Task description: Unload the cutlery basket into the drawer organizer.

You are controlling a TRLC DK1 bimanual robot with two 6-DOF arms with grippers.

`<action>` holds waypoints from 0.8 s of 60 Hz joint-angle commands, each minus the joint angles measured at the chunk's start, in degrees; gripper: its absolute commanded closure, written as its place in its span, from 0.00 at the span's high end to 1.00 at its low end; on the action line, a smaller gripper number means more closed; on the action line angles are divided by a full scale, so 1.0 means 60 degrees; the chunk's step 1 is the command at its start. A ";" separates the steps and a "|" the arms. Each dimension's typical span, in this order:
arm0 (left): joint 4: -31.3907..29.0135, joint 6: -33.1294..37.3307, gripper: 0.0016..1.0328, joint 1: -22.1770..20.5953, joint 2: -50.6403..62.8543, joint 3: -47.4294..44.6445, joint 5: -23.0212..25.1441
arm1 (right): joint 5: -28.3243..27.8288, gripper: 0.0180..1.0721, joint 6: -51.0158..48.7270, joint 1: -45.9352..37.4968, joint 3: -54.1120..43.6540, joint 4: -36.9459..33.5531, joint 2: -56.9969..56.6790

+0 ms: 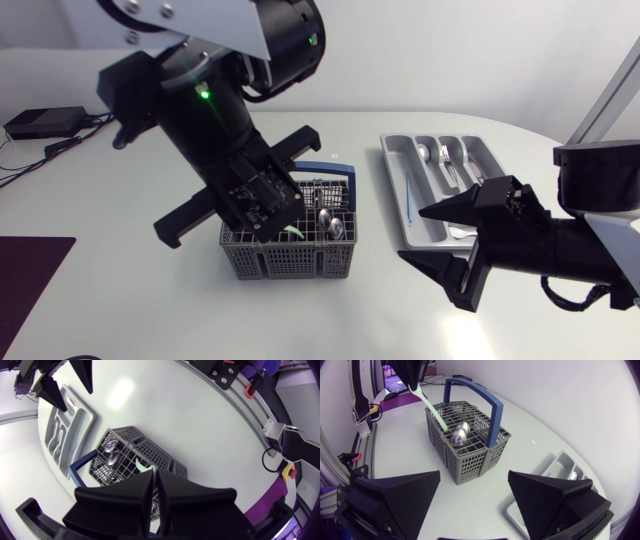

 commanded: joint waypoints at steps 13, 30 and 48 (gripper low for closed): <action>-0.0141 -0.0617 0.03 -0.0299 -0.1373 -0.0259 -0.0044 | 0.0005 0.93 0.0075 0.0126 -0.0170 -0.0828 -0.0983; 0.3667 -0.1100 0.03 -0.1383 -0.3189 -0.3086 0.0161 | -0.1079 0.93 0.0075 -0.0489 0.0636 -0.1736 -0.1042; 0.6773 -0.1057 0.03 -0.1999 -0.3570 -0.5151 0.0586 | -0.2646 0.93 -0.0379 -0.1105 0.1647 -0.2513 0.0203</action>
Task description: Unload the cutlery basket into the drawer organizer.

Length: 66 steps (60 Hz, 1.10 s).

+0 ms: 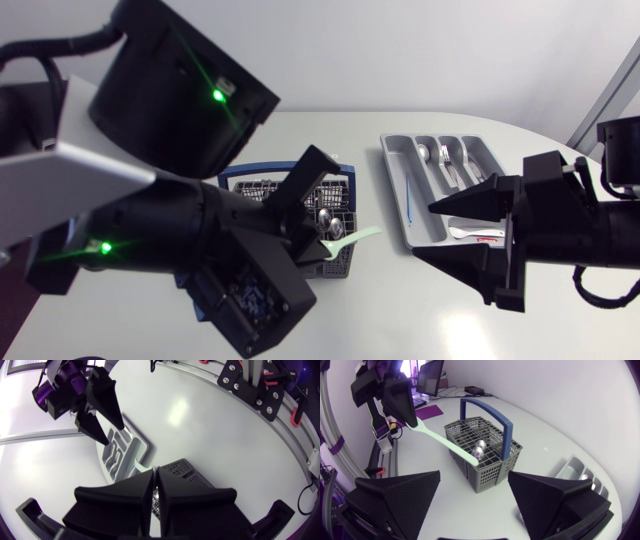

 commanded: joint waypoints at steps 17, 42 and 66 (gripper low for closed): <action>0.2104 0.0575 0.03 -0.0522 0.0239 -0.1196 0.0629 | -0.2028 0.93 -0.2404 -0.0202 0.1847 -0.2111 0.2692; 0.1474 0.1132 0.03 0.0372 0.0737 -0.0712 0.2768 | -0.2248 0.93 -0.5934 0.0355 0.2155 -0.3956 0.3058; 0.1606 0.1586 0.03 0.0987 0.1352 -0.0478 0.3280 | -0.1897 0.72 -0.6931 0.1483 0.1906 -0.3839 0.3644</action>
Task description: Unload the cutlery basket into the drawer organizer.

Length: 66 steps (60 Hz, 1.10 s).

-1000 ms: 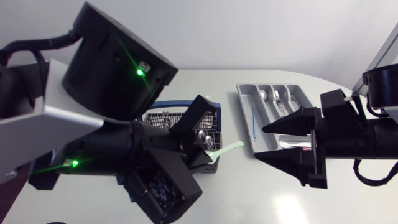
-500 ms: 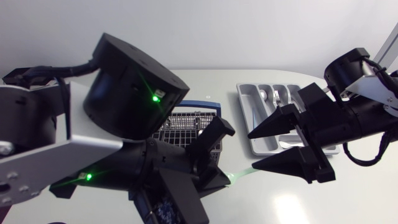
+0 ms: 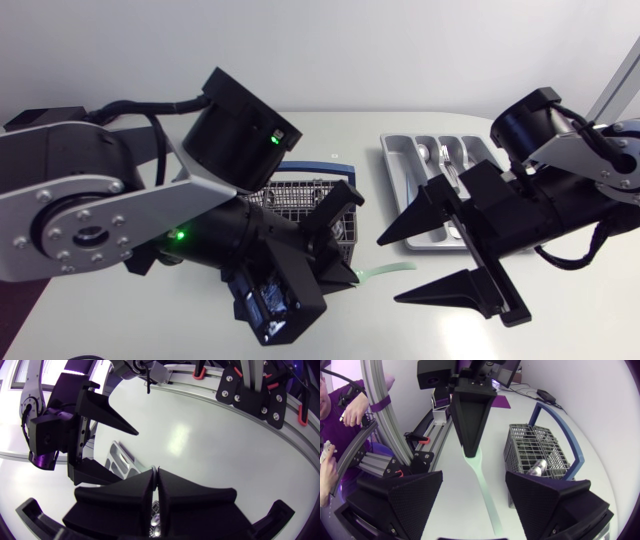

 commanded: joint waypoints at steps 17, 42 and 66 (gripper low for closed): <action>0.0003 0.0362 0.03 0.0014 0.0365 0.0390 0.0221 | 0.0250 0.57 -0.0948 0.0128 -0.0195 0.0246 0.1109; -0.0026 0.0362 0.03 0.0014 0.0351 0.0258 0.0221 | 0.0221 0.26 -0.1109 0.0450 -0.0181 0.0246 0.1183; -0.0070 0.0347 0.03 0.0014 0.0263 0.0126 0.0221 | 0.0279 0.17 -0.1094 0.0816 -0.0210 0.0217 0.1168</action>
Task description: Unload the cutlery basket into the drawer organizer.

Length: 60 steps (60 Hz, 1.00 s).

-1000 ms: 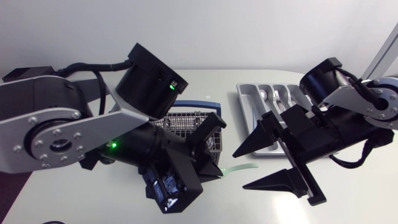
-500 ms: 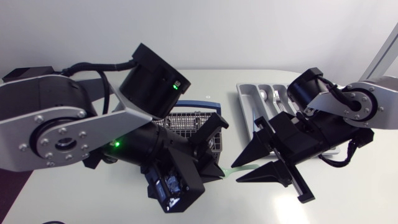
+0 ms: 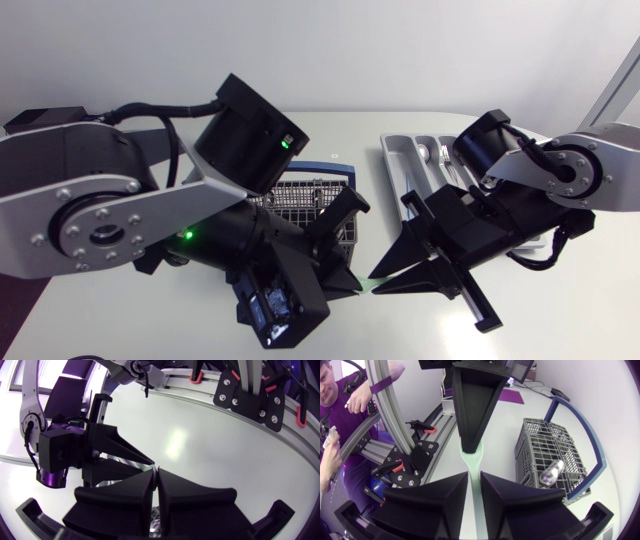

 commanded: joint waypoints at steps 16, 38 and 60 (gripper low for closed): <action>0.0032 0.0220 0.03 0.0018 -0.0022 -0.0112 -0.0053 | 0.0057 0.13 -0.0381 0.0237 -0.0229 -0.0141 0.0067; 0.0750 -0.0190 0.97 0.0150 -0.0183 -0.0141 -0.0053 | 0.0204 0.13 -0.0439 0.0237 -0.0434 -0.0141 0.0038; 0.0530 -0.0776 0.97 0.1307 -0.0461 0.0694 0.0416 | 0.0907 0.13 -0.1684 -0.1652 -0.0713 -0.0272 0.0009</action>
